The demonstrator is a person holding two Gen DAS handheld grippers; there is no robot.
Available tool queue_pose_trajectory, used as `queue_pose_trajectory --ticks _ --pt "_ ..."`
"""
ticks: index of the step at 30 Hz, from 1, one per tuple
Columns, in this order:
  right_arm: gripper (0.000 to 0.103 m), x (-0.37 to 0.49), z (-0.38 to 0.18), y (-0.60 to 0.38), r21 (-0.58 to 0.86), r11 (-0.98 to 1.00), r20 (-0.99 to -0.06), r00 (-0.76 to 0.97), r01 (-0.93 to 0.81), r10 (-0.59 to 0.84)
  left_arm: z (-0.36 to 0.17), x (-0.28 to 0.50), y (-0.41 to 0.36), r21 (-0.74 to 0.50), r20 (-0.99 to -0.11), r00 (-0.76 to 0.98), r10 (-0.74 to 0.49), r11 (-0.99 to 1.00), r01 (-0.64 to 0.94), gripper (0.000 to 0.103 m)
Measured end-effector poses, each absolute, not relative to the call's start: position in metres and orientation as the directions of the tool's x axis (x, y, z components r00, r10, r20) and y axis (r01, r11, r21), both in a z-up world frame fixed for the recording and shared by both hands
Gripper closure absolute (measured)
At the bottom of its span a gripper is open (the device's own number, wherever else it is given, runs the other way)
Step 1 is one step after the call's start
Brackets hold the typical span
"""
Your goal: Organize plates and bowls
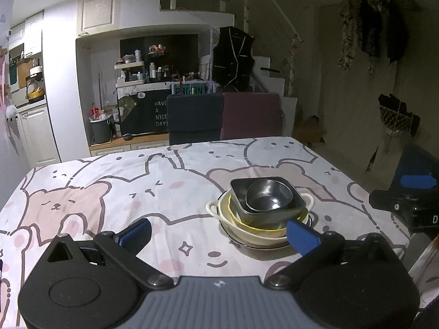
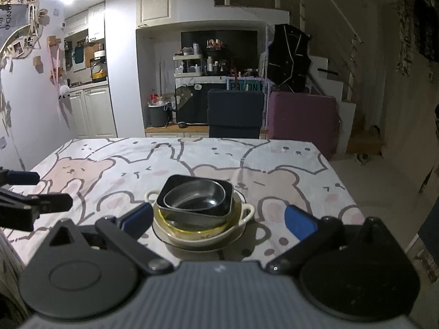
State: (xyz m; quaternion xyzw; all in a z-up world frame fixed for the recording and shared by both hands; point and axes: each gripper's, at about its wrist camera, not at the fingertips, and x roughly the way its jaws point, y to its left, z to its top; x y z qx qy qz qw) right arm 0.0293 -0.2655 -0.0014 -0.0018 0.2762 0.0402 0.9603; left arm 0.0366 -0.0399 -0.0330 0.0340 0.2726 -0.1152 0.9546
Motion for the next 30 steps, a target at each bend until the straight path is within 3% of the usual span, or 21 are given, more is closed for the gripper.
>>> queue_pose_trajectory --ticks 30 --pt "0.0 0.0273 -0.0111 -0.2623 0.002 0.997 -0.536 0.841 -0.08 0.068 -0.0391 0.0351 -0.0374 -0.007 -0.532 0.821 -0.207 0.971 0.239 0.0"
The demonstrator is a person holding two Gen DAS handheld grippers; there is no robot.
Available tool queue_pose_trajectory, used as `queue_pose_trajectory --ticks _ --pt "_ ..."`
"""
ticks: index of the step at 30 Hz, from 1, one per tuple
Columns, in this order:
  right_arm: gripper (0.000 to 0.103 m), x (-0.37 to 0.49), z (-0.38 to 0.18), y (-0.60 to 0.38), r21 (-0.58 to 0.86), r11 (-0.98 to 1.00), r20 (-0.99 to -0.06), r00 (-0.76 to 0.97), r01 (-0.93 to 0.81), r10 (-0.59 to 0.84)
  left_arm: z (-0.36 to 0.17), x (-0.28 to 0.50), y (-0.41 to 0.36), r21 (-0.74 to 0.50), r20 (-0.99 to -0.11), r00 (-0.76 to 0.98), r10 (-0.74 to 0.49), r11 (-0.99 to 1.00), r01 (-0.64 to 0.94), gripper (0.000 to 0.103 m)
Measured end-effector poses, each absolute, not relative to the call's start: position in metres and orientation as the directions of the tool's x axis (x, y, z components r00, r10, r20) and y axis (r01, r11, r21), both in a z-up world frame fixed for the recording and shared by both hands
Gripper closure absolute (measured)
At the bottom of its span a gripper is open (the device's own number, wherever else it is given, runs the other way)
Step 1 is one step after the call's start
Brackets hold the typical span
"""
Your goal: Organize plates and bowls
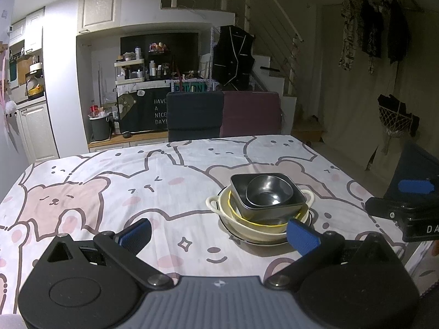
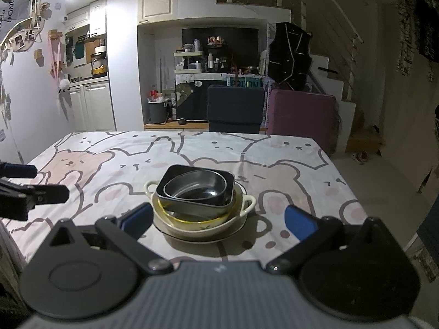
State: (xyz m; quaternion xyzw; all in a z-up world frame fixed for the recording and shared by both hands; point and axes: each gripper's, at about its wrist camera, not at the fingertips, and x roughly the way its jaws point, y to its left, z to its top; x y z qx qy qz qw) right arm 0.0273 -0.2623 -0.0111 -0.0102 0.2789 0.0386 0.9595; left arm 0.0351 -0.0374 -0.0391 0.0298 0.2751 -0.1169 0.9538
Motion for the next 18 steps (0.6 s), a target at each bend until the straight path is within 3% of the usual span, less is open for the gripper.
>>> queue_pose_trajectory --ticks 18 --pt "0.0 0.0285 -0.0124 -0.2611 0.002 0.996 -0.536 0.841 -0.085 0.073 -0.0397 0.0338 -0.0398 -0.009 -0.531 0.821 -0.21 0.97 0.243 0.0"
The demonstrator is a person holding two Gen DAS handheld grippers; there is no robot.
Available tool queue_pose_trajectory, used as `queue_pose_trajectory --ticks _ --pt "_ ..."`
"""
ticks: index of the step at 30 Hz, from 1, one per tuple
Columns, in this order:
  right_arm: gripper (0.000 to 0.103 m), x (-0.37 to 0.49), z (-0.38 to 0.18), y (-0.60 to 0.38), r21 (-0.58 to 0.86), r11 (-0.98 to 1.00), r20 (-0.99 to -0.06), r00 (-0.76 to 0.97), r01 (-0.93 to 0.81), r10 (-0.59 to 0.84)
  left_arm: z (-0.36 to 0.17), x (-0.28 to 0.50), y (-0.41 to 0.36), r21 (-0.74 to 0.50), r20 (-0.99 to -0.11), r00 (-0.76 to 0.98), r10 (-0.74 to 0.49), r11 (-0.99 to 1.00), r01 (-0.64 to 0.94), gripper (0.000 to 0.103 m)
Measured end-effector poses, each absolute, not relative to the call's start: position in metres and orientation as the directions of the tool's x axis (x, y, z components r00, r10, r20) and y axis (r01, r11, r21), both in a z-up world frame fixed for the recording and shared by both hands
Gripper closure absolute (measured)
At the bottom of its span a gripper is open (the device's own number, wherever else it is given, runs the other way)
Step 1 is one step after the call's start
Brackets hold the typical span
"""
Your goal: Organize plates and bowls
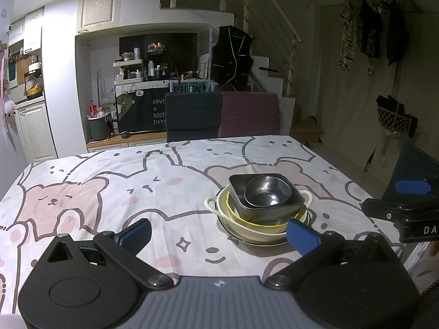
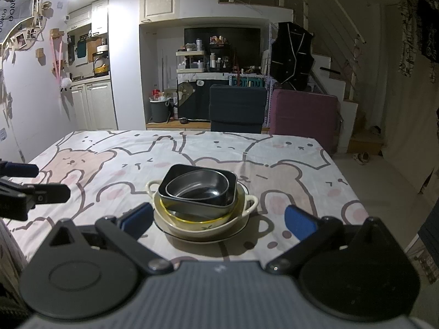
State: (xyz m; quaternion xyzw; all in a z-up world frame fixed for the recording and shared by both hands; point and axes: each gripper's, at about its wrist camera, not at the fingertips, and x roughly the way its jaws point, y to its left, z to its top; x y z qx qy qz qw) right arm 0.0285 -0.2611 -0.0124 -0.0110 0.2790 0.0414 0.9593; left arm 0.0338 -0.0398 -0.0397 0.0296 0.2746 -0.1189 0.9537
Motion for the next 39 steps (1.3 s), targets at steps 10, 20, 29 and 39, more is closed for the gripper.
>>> queue_pose_trajectory --ticks 10,20,29,39 --pt "0.0 0.0283 -0.0125 -0.2605 0.002 0.996 -0.536 0.841 -0.084 0.072 -0.0398 0.0341 -0.0395 -0.009 -0.531 0.821 -0.21 0.97 0.243 0.0" --pt "0.0 0.0281 -0.0125 -0.2599 0.002 0.996 -0.536 0.841 -0.084 0.072 -0.0397 0.0342 -0.0394 -0.01 -0.532 0.82 -0.211 0.97 0.243 0.0" --pt "0.0 0.0282 -0.0125 -0.2599 0.002 0.996 -0.536 0.841 -0.084 0.072 -0.0402 0.0342 -0.0399 -0.011 -0.532 0.82 -0.212 0.97 0.244 0.0" --pt "0.0 0.0282 -0.0124 -0.2598 0.002 0.996 -0.537 0.841 -0.084 0.072 -0.0422 0.0327 -0.0422 -0.013 -0.535 0.817 -0.214 0.969 0.245 0.0"
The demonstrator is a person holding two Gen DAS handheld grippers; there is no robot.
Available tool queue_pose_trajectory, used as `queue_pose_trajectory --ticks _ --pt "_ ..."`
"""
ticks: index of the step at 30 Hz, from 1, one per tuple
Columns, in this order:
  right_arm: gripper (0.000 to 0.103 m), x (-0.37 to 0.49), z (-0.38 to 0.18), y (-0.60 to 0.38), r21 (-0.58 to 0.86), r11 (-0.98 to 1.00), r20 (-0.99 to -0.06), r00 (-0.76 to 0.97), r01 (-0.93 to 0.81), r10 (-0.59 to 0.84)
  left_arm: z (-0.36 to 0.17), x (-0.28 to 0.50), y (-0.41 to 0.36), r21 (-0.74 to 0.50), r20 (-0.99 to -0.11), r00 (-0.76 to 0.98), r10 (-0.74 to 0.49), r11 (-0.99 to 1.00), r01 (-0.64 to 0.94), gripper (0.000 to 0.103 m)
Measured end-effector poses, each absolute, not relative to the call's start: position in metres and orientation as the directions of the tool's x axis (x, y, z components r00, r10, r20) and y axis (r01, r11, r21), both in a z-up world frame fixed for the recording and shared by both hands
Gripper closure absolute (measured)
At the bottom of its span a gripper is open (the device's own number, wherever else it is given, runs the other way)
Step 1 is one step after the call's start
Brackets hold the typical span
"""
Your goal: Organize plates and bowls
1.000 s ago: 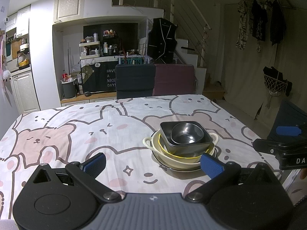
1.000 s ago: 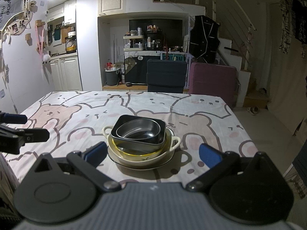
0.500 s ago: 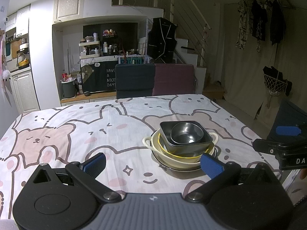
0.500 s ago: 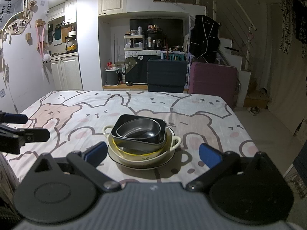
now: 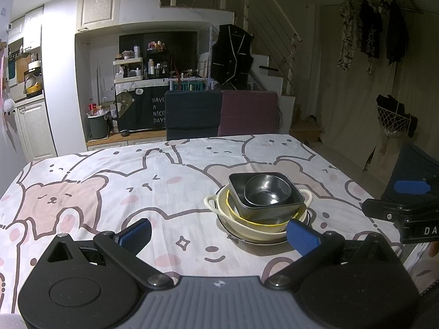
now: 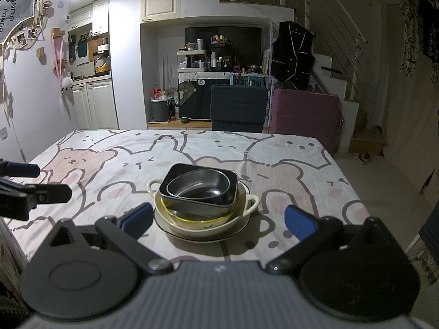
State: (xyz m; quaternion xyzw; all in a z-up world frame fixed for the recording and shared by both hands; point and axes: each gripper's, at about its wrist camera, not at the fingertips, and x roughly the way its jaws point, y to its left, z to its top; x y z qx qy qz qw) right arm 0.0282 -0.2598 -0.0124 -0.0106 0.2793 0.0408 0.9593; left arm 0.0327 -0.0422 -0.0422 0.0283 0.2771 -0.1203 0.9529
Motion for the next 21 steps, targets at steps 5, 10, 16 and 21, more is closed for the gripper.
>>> queue_pose_trajectory --ticks 5,10,16,21 --pt "0.0 0.0281 -0.0123 -0.2597 0.002 0.996 -0.537 0.841 -0.084 0.072 -0.0418 0.0336 -0.0411 -0.013 -0.535 0.818 -0.213 0.97 0.244 0.0" --pt "0.0 0.0281 -0.0122 -0.2596 0.002 0.996 -0.537 0.841 -0.084 0.072 -0.0417 0.0338 -0.041 -0.013 -0.535 0.817 -0.213 0.97 0.244 0.0" --pt "0.0 0.028 -0.0121 -0.2594 0.003 0.997 -0.537 0.841 -0.084 0.072 -0.0423 0.0333 -0.0414 -0.014 -0.537 0.817 -0.212 0.97 0.243 0.0" --pt "0.0 0.0279 -0.012 -0.2593 0.003 0.997 -0.537 0.841 -0.083 0.072 -0.045 0.0329 -0.0423 -0.016 -0.539 0.815 -0.213 0.97 0.243 0.0"
